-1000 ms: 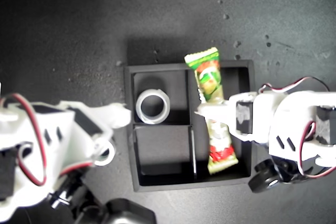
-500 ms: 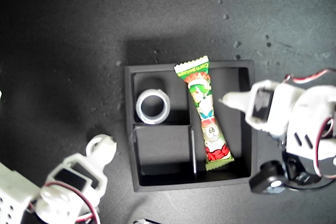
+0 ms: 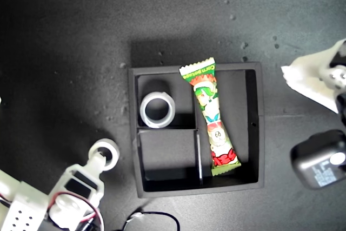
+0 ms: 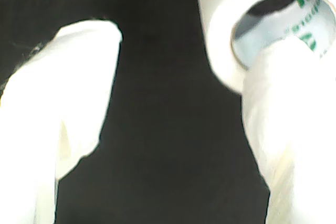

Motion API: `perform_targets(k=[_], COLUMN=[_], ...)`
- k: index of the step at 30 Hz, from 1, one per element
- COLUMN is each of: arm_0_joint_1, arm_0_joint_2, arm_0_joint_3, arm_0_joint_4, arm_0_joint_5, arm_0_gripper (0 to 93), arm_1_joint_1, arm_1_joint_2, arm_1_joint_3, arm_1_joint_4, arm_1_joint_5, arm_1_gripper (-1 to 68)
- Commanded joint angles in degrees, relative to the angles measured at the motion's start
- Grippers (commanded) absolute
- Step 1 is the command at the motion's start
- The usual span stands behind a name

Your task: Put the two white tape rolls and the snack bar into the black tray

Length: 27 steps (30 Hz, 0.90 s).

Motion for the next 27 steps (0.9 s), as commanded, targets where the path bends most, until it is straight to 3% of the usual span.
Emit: perform_targets(k=[1, 8, 14, 19, 27], arm_0_joint_1=[1.23, -0.35, -1.58, -0.79, -0.62], arm_0_joint_2=[2.29, -1.93, -4.57, -0.79, 2.11], arm_0_joint_3=[0.26, 1.41, 2.55, 3.69, 0.53], arm_0_joint_4=[-3.43, -8.17, -8.35, -7.12, -1.41], arm_0_joint_5=[-0.7, 0.26, -2.2, -3.52, -1.85], arm_0_gripper=[17.9, 18.4, 19.0, 19.1, 18.8], arm_1_joint_1=[0.18, 1.23, -3.25, -7.21, -6.33], arm_1_joint_2=[8.44, 36.3, 59.68, 63.46, 63.46], arm_1_joint_3=[4.83, 36.12, 66.8, 82.88, 91.76], arm_1_joint_4=[0.26, -0.18, -10.9, -18.28, -24.96], arm_1_joint_5=[3.08, 15.12, 19.34, 20.3, 18.81], arm_1_gripper=[-0.6, -0.7, -0.7, -0.7, -0.7])
